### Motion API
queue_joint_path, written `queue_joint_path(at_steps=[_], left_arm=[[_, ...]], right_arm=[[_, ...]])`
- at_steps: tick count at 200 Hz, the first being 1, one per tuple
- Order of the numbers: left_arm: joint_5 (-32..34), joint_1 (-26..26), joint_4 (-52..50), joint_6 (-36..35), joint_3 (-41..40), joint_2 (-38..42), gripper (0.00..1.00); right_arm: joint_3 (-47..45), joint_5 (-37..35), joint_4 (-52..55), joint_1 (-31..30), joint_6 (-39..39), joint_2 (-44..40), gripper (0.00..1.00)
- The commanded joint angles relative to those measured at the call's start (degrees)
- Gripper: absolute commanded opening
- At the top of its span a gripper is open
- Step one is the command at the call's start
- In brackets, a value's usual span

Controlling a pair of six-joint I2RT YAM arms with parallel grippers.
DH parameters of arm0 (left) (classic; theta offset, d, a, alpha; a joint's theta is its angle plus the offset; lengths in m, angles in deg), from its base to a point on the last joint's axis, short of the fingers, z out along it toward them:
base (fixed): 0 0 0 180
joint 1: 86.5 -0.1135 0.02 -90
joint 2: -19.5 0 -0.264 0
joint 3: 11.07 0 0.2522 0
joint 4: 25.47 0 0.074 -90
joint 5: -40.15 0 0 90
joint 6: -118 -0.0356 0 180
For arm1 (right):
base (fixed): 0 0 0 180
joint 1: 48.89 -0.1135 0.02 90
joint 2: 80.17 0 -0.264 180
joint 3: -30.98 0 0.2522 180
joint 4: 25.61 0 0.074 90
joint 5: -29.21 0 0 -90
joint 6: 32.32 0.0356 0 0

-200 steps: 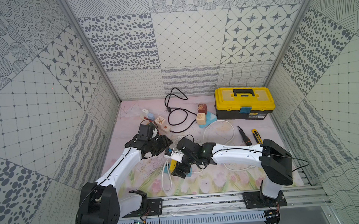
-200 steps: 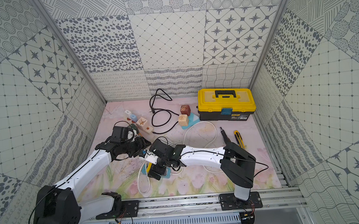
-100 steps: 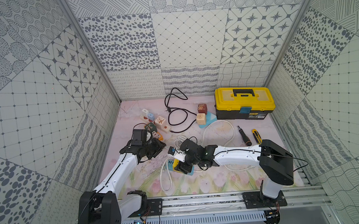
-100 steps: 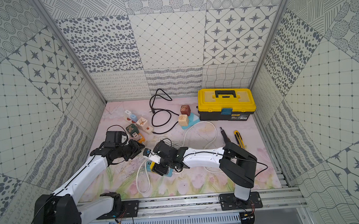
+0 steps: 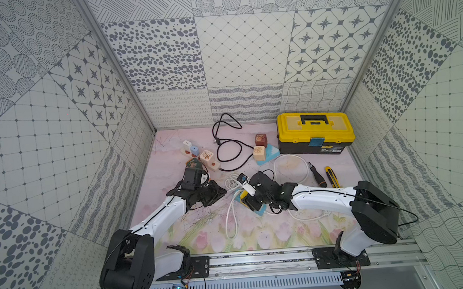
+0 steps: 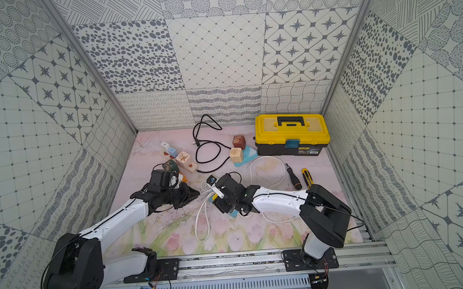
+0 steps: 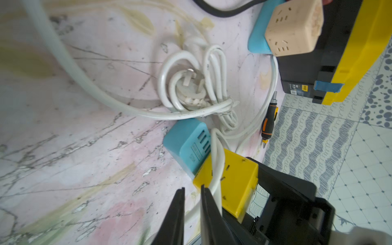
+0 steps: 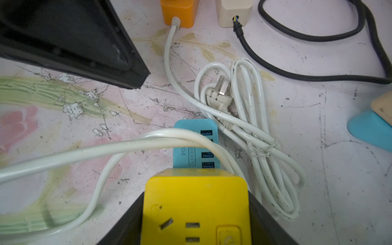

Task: Pull the plug off the socket
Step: Remove the plug from the socket.

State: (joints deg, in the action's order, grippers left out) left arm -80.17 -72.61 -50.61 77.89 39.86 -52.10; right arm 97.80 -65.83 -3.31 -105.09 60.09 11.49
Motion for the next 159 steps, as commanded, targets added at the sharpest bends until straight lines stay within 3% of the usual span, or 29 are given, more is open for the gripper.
queue_joint_path(at_steps=[1,27,51,113,134,159], left_arm=[[-4.9,4.55,7.02,3.78,3.0,1.96,0.17],[-4.97,10.64,10.15,7.07,2.98,1.58,0.0],[-0.12,14.65,11.96,8.29,0.76,0.62,0.0],[-3.11,15.07,24.09,8.14,1.3,-18.02,0.0],[-0.8,15.03,22.61,6.26,2.08,-19.53,0.0],[4.22,14.98,12.74,1.66,3.48,-19.73,0.0]], right_arm=[[-1.07,-4.81,-1.32,0.57,1.98,0.3,0.67],[-0.9,-5.31,-1.99,0.57,2.78,0.49,0.67],[-1.95,-4.84,-3.06,0.57,3.25,-0.42,0.67],[-5.92,0.91,-4.02,0.83,-0.12,-4.4,0.67],[-6.7,1.12,-3.91,0.89,-0.31,-5.3,0.67],[-7.08,-0.68,-3.49,1.03,-0.02,-5.59,0.67]])
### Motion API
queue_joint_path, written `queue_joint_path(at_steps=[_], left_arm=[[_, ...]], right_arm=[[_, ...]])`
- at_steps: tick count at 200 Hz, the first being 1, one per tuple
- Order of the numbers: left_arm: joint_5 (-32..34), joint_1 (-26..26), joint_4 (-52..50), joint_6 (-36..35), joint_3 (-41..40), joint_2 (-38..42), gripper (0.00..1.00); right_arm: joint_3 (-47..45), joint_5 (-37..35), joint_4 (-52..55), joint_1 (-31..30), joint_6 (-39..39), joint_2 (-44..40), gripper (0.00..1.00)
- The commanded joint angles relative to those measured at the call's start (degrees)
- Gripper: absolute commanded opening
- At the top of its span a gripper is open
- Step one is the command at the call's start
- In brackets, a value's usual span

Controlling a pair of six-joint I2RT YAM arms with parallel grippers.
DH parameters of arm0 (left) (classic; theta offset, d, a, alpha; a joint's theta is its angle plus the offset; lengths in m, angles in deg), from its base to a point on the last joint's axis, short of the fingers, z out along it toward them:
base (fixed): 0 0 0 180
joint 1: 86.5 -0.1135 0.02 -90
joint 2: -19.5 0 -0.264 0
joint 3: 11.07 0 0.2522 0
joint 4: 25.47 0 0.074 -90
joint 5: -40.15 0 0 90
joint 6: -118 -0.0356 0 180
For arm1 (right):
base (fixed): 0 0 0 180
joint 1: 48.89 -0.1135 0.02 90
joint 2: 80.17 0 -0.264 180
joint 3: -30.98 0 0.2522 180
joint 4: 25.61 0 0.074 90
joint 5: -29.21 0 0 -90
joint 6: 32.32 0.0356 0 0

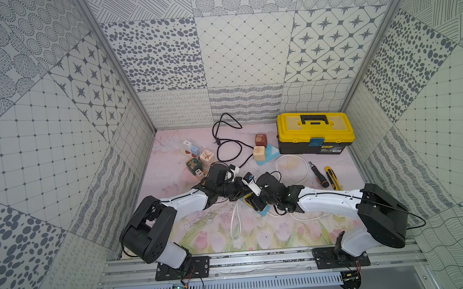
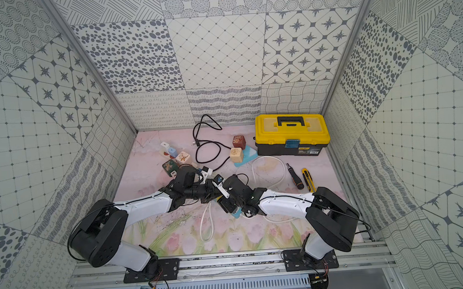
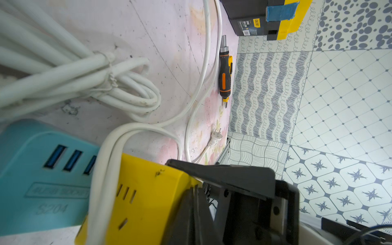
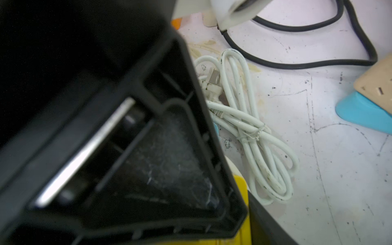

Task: Pull the plug off the socket
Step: Remove the plug from the socket.

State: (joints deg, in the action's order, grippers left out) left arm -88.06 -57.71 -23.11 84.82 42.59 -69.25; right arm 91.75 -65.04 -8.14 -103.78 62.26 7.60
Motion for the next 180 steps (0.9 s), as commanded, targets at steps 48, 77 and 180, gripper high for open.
queue_joint_path(at_steps=[48,77,180], left_arm=[[19.29,0.12,-27.08,-11.77,0.35,1.03,0.0],[19.81,0.14,-26.65,-11.82,0.27,2.78,0.0],[12.78,0.08,-18.92,-10.01,1.22,-0.22,0.05]], right_arm=[[-1.39,-2.56,1.96,0.58,-2.18,-3.36,0.7],[-1.57,-0.65,1.65,0.58,-2.83,-3.52,0.72],[-0.01,1.22,0.25,0.5,-2.77,0.28,0.7]])
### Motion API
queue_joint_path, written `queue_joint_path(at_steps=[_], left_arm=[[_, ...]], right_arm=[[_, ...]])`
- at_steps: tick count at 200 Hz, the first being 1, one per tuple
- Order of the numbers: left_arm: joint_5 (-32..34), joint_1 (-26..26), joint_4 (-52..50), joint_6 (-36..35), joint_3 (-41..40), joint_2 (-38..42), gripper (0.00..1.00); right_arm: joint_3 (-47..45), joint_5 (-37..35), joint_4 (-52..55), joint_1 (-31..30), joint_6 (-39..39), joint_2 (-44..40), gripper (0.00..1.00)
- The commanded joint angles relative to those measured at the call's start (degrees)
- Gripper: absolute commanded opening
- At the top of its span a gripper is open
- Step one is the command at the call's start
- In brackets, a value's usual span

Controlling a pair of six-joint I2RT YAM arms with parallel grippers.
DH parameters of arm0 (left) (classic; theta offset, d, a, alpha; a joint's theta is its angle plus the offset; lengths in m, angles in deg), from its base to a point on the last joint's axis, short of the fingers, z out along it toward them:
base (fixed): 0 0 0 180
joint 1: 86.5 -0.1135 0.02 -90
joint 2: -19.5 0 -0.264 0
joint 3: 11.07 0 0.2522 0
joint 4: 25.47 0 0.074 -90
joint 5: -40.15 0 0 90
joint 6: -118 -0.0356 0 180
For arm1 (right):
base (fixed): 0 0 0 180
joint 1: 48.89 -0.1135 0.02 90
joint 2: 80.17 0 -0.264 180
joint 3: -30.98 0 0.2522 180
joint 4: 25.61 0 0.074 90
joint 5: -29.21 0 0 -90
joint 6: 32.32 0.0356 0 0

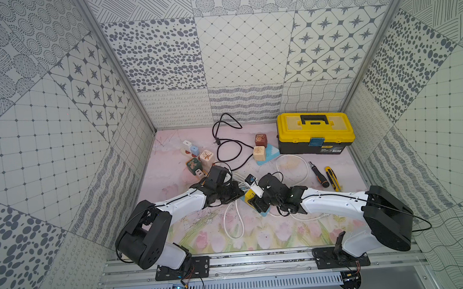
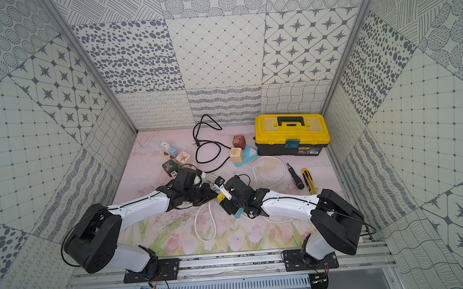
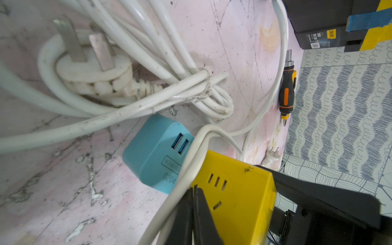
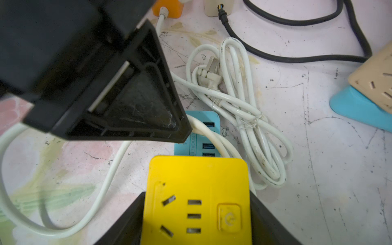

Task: Pull the plug off the socket
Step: Remove the plug from the socket.

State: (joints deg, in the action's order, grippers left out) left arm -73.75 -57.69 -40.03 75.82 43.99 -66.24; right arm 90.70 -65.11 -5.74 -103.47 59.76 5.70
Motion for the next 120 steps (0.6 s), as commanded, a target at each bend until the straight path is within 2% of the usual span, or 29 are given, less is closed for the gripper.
queue_joint_path(at_steps=[1,28,73,101,120], left_arm=[[-1.65,0.08,-1.92,-0.98,-0.17,-3.44,0.05],[-2.29,-0.03,-0.7,0.34,-1.82,-7.99,0.0],[3.88,0.11,-6.25,-1.38,-3.13,-9.3,0.0],[5.7,0.05,-7.2,-1.67,-4.41,-9.54,0.0],[5.72,0.08,-6.9,-1.36,-5.47,-9.73,0.0]], right_arm=[[1.1,1.31,-2.15,0.19,-0.26,2.28,0.7],[3.11,-0.08,-1.52,-0.08,-0.42,4.4,0.67],[3.53,0.68,-3.27,-0.01,0.41,0.98,0.23],[4.55,-0.54,-4.15,0.08,0.75,0.2,0.0],[4.76,-0.54,-4.94,0.27,0.97,-0.38,0.0]])
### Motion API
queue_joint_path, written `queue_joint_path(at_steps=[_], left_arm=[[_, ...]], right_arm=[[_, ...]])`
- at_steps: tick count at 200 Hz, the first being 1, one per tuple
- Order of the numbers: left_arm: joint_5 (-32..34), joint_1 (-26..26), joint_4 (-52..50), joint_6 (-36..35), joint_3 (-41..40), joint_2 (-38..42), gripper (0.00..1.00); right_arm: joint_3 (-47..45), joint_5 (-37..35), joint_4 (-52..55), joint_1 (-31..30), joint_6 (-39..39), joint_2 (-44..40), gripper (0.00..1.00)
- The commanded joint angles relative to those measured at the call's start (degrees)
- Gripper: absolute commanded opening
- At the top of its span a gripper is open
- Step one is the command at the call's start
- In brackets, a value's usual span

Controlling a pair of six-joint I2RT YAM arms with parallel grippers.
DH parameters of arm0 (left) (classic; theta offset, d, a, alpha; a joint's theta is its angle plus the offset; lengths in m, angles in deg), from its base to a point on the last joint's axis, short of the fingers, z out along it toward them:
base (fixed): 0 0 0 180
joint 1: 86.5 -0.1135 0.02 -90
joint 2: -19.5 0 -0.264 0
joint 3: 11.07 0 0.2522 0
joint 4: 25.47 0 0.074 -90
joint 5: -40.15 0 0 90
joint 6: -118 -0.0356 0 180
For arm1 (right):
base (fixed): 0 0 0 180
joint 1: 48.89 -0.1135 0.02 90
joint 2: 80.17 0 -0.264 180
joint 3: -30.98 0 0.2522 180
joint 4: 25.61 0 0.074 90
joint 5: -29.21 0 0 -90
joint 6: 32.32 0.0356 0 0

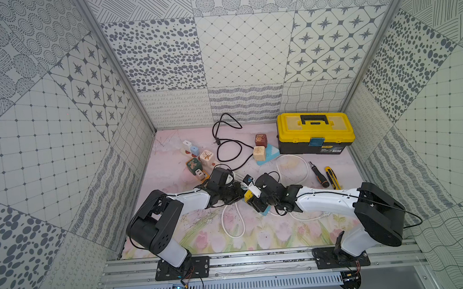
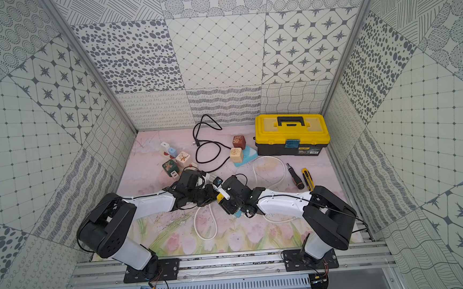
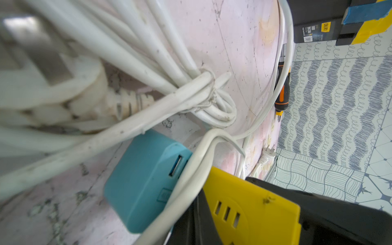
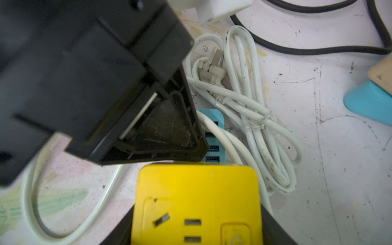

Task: Pull the plug off the socket
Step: Remove the plug from the socket.

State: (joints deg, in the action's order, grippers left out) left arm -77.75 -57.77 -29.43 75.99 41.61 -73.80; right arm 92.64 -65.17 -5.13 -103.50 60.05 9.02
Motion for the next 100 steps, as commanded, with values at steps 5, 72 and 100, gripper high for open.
queue_joint_path(at_steps=[5,72,100], left_arm=[[9.44,0.16,-17.01,-1.38,-3.48,-2.31,0.0],[9.14,0.23,-15.86,-0.86,-5.01,-4.7,0.0],[9.88,0.27,-17.47,-1.84,-4.54,-5.3,0.0]], right_arm=[[2.86,-0.25,-5.7,0.33,0.72,-3.83,0.0],[3.72,0.83,-5.58,1.67,2.27,-5.58,0.0],[4.5,1.91,-4.78,3.43,3.54,-5.55,0.0]])
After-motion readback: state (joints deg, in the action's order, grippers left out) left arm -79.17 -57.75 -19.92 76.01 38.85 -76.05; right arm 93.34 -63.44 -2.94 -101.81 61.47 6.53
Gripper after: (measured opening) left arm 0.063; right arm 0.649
